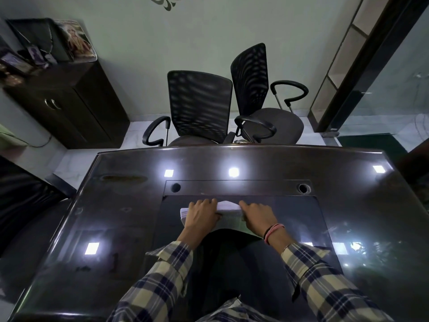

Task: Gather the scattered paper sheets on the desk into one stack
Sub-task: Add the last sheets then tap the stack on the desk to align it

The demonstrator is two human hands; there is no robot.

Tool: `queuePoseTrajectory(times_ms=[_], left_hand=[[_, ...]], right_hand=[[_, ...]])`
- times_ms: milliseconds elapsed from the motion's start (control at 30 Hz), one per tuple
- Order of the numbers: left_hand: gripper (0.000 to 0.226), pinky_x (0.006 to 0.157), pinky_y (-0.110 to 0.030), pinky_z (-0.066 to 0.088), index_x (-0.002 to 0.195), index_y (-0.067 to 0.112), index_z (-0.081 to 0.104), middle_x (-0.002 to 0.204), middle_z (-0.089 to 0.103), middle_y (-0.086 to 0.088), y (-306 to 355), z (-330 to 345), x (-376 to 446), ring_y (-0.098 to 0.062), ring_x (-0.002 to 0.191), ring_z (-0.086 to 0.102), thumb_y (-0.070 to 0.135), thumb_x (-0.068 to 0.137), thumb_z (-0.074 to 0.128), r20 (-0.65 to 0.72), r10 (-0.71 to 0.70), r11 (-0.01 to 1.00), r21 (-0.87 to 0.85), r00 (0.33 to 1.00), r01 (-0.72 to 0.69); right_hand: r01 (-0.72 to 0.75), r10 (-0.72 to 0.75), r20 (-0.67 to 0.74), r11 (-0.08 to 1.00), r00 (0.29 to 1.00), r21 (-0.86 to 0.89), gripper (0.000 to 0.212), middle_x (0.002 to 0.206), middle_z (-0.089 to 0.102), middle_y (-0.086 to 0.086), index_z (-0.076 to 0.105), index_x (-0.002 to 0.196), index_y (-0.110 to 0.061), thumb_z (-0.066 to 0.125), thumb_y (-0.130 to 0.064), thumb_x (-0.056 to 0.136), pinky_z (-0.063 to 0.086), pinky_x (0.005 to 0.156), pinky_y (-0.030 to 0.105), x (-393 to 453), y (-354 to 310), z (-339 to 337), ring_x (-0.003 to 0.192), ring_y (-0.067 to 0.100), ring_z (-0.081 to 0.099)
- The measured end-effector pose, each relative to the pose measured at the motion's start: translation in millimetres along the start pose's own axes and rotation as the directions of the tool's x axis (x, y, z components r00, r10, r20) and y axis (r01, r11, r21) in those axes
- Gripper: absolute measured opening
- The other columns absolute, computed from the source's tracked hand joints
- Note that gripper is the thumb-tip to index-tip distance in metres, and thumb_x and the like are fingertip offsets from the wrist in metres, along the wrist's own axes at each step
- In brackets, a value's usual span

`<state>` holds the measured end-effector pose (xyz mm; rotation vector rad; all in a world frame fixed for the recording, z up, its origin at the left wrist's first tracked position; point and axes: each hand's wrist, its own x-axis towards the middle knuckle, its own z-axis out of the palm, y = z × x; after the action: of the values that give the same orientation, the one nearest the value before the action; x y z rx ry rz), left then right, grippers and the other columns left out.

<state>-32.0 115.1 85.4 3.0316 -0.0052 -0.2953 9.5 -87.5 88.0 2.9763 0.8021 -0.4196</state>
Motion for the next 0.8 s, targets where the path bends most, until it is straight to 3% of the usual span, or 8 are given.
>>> queuePoseTrajectory(times_ms=[167, 267, 333, 433, 533, 600, 667, 800], left_hand=[[0.035, 0.093, -0.039, 0.045, 0.126, 0.032, 0.063, 0.126, 0.071, -0.002, 30, -9, 14, -0.029, 0.12, 0.063, 0.033, 0.091, 0.067, 0.049, 0.189, 0.976, -0.116, 0.981, -0.182], [0.03, 0.088, -0.039, 0.048, 0.119, 0.025, 0.072, 0.118, 0.075, -0.008, 37, -13, 24, -0.034, 0.114, 0.067, 0.033, 0.09, 0.066, 0.064, 0.142, 0.979, -0.158, 0.988, -0.131], [0.025, 0.084, -0.039, 0.049, 0.111, 0.02, 0.075, 0.112, 0.075, -0.01, 31, -21, 26, -0.035, 0.107, 0.068, 0.032, 0.089, 0.071, 0.04, 0.071, 0.966, -0.253, 0.997, -0.058], [0.017, 0.078, -0.039, 0.051, 0.097, 0.015, 0.076, 0.095, 0.073, -0.007, 9, -39, 23, -0.03, 0.092, 0.067, 0.029, 0.088, 0.078, 0.023, -0.042, 0.824, -0.564, 0.999, 0.047], [0.012, 0.073, -0.03, 0.053, 0.094, 0.013, 0.077, 0.092, 0.075, -0.002, -9, -47, 17, -0.017, 0.085, 0.069, 0.022, 0.087, 0.08, 0.038, -0.085, 0.521, -0.85, 0.996, 0.077], [0.006, 0.071, -0.023, 0.056, 0.094, 0.015, 0.076, 0.089, 0.075, 0.005, -7, -46, 10, -0.007, 0.081, 0.07, 0.015, 0.088, 0.079, 0.056, -0.094, 0.327, -0.941, 0.994, 0.084], [0.009, 0.077, -0.033, 0.061, 0.097, 0.009, 0.075, 0.089, 0.077, 0.002, -2, -39, 5, -0.011, 0.083, 0.071, 0.01, 0.089, 0.078, 0.1, -0.11, 0.184, -0.976, 0.989, 0.119], [0.027, 0.092, -0.047, 0.059, 0.11, 0.007, 0.073, 0.11, 0.077, -0.01, -1, -14, -6, -0.03, 0.105, 0.071, 0.018, 0.087, 0.08, 0.133, -0.138, 0.048, -0.989, 0.982, 0.141]], right_hand=[[0.064, -0.064, 0.001, 0.998, 0.998, -0.017, 0.04, 0.115, 0.072, 0.006, 0.051, 0.135, -0.031, 0.054, -0.026, 0.096, 0.052, 0.08, 0.039, -2, 1, -7, 0.107, 0.035, 0.068], [0.038, -0.032, -0.077, 0.996, 0.996, 0.079, 0.03, 0.109, 0.073, 0.001, 0.058, 0.121, -0.032, 0.059, -0.041, 0.093, 0.055, 0.08, 0.039, -6, 15, -18, 0.104, 0.031, 0.069], [-0.004, 0.071, -0.206, 0.951, 0.976, 0.308, 0.049, 0.114, 0.072, -0.001, 0.059, 0.126, -0.035, 0.07, -0.058, 0.084, 0.056, 0.083, 0.038, -15, 41, -24, 0.103, 0.026, 0.069], [0.126, 0.3, -0.387, 0.626, 0.872, 0.77, 0.095, 0.145, 0.05, -0.006, 0.043, 0.149, -0.032, 0.09, -0.051, 0.069, 0.049, 0.099, 0.029, -40, 81, -29, 0.121, 0.012, 0.056], [0.071, 0.456, -0.196, 0.277, 0.868, 0.958, 0.128, 0.164, 0.024, -0.009, 0.019, 0.158, -0.037, 0.1, -0.033, 0.059, 0.036, 0.112, 0.031, -52, 94, -21, 0.146, 0.009, 0.03], [0.111, 0.378, -0.124, 0.056, 0.917, 0.992, 0.118, 0.158, 0.04, 0.002, 0.031, 0.155, -0.029, 0.099, -0.023, 0.059, 0.046, 0.108, 0.029, -49, 88, -13, 0.144, 0.016, 0.04], [0.147, 0.245, -0.125, -0.072, 0.961, 0.987, 0.08, 0.135, 0.065, 0.009, 0.055, 0.139, -0.016, 0.092, -0.009, 0.069, 0.056, 0.096, 0.033, -43, 73, -15, 0.129, 0.027, 0.06], [0.177, 0.3, -0.156, -0.046, 0.941, 0.983, 0.037, 0.099, 0.077, -0.001, 0.069, 0.116, -0.009, 0.083, -0.004, 0.082, 0.057, 0.075, 0.023, -33, 44, -21, 0.095, 0.015, 0.072]])
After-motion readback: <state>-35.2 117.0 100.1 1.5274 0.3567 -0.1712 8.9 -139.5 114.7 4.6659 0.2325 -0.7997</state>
